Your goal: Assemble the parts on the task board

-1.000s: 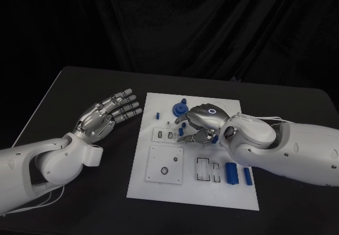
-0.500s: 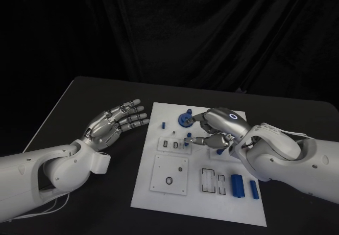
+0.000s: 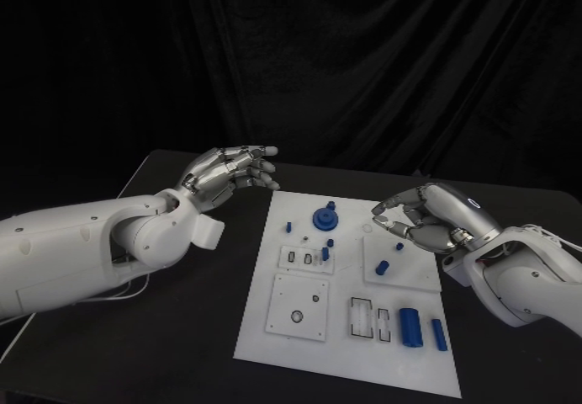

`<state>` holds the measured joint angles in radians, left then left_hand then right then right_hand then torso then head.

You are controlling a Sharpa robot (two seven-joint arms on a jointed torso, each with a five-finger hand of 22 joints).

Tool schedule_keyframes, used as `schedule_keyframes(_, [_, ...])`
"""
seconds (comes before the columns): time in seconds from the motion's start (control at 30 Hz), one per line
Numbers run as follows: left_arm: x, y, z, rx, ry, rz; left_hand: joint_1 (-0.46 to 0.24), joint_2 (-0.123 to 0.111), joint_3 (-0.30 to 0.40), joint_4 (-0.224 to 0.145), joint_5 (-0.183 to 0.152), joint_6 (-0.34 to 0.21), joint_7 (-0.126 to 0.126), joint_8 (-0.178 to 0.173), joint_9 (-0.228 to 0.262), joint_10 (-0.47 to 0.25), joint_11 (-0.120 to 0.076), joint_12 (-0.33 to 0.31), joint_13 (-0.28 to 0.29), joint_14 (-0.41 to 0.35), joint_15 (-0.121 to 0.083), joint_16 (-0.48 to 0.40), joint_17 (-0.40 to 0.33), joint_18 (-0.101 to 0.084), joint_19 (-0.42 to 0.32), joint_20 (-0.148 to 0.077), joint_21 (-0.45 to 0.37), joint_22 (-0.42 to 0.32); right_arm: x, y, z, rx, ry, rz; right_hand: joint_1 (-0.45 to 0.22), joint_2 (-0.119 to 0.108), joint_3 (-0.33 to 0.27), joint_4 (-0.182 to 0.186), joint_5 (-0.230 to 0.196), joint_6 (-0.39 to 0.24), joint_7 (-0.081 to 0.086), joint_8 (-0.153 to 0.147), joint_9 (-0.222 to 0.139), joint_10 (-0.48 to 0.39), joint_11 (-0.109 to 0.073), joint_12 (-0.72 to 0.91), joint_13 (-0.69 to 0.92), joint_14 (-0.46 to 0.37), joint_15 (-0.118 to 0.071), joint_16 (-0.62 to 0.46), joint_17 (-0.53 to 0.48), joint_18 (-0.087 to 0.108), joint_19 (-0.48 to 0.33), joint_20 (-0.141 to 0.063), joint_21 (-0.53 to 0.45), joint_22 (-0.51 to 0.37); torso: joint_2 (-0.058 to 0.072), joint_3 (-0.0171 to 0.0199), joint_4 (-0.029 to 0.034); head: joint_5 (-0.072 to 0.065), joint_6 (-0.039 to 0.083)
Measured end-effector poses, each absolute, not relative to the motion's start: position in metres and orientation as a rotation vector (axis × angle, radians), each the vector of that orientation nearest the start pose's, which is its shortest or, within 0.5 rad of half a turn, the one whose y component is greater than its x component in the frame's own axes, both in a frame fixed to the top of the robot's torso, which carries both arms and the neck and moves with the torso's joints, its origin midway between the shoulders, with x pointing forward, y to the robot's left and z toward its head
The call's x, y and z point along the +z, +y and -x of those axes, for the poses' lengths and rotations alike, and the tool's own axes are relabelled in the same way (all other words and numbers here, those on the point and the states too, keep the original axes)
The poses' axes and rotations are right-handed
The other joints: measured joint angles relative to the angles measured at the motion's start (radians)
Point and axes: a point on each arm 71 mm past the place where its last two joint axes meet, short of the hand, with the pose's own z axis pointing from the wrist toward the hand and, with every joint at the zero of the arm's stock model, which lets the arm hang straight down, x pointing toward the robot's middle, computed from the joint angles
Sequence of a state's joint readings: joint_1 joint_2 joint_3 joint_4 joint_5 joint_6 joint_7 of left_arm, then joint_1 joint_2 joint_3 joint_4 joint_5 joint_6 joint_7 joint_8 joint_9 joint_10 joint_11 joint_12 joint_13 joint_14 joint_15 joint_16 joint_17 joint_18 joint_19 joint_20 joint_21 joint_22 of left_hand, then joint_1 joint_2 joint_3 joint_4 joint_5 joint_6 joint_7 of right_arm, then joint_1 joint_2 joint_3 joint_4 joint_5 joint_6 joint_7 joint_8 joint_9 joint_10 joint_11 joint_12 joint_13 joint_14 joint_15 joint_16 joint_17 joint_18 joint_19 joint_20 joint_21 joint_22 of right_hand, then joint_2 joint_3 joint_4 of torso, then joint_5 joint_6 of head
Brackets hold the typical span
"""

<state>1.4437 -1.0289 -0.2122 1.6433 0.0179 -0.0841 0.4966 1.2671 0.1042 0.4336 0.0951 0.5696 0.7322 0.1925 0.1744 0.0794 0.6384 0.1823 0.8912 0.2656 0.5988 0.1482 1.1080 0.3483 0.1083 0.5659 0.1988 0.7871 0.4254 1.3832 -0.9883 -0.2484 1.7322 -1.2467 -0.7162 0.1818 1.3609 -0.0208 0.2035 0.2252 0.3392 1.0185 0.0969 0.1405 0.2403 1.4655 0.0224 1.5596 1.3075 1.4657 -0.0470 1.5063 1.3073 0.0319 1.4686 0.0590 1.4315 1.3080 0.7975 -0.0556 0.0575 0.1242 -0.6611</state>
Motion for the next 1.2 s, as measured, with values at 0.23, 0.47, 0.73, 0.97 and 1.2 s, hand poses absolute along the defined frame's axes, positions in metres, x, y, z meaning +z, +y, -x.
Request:
schedule_keyframes(0.23, [-0.118, 0.233, -0.490, -1.590, 1.635, 0.815, -0.011, -0.024, 0.007, 0.071, -0.081, 0.044, 0.008, 0.024, -0.004, 0.302, -0.044, 0.465, 0.611, 0.337, -0.046, 0.399, 0.488, 0.024, -0.040, -0.020, 0.362, 0.243, -0.145, -0.244, -0.444, 0.898, 1.341, -0.063, 0.004, 0.004, 0.017, 0.018, -0.027, 0.004, -0.004, -0.002, -0.001, -0.001, 0.000, -0.047, 0.000, 0.000, 0.000, -0.067, 0.000, 0.010, -0.002, 0.002, -0.076, 0.000, -0.056, 0.0186, -0.0091, -0.016, -0.049])
schedule_keyframes(0.47, [-0.127, 0.214, -0.495, -1.397, 1.840, 0.653, -0.046, -0.045, -0.064, 0.177, -0.207, 0.094, -0.015, 0.064, 0.014, 0.812, -0.068, 0.669, 1.040, 0.840, -0.073, 0.479, 0.953, 0.039, 0.261, -0.016, 0.576, 0.504, -0.156, -0.273, -0.449, 0.912, 1.406, -0.315, 0.001, 0.007, 0.012, 0.059, -0.038, -0.002, 0.002, -0.016, -0.005, -0.040, 0.003, -0.079, 0.000, 0.000, 0.000, -0.131, 0.000, 0.023, -0.031, 0.009, -0.156, 0.000, -0.099, 0.0356, -0.0245, -0.016, -0.097])
schedule_keyframes(0.73, [-0.138, 0.210, -0.508, -1.172, 1.981, 0.554, -0.192, -0.003, -0.170, 0.200, -0.274, 0.142, -0.037, 0.095, 0.045, 0.827, -0.085, 0.676, 1.043, 0.868, -0.089, 0.468, 0.960, 0.014, 0.452, -0.033, 0.627, 0.643, -0.165, -0.287, -0.456, 0.935, 1.434, -0.486, -0.053, 0.021, -0.011, 0.067, 0.017, -0.002, 0.002, -0.024, -0.006, -0.042, 0.005, -0.079, 0.000, 0.000, 0.000, -0.139, 0.000, 0.023, -0.034, 0.009, -0.173, 0.000, -0.130, 0.0529, -0.0459, 0.006, -0.137])
schedule_keyframes(0.97, [-0.148, 0.200, -0.517, -1.000, 2.119, 0.486, -0.175, 0.013, -0.224, 0.195, -0.314, 0.191, -0.081, 0.224, 0.176, 0.827, -0.129, 0.676, 1.042, 0.867, -0.134, 0.468, 0.960, 0.005, 0.549, -0.069, 0.644, 0.713, -0.171, -0.285, -0.460, 0.961, 1.460, -0.543, -0.056, 0.024, -0.013, 0.064, 0.020, -0.002, 0.002, -0.024, -0.007, -0.042, 0.005, -0.079, 0.000, 0.000, 0.000, -0.139, 0.000, 0.023, -0.034, 0.009, -0.181, 0.000, -0.145, 0.0685, -0.0624, 0.020, -0.152])
schedule_keyframes(1.2, [-0.155, 0.191, -0.525, -0.828, 2.216, 0.379, -0.166, 0.023, -0.282, 0.196, -0.347, 0.095, -0.110, 0.455, 0.494, 0.827, -0.157, 0.676, 1.042, 0.866, -0.159, 0.468, 0.960, -0.025, 0.690, -0.104, 0.681, 0.845, -0.179, -0.284, -0.464, 0.969, 1.488, -0.569, -0.056, 0.024, -0.019, 0.064, 0.024, -0.002, 0.002, -0.024, -0.007, -0.042, 0.005, -0.083, 0.000, 0.000, 0.000, -0.144, 0.000, 0.039, -0.034, 0.009, -0.186, 0.000, -0.152, 0.0828, -0.0735, 0.029, -0.157])
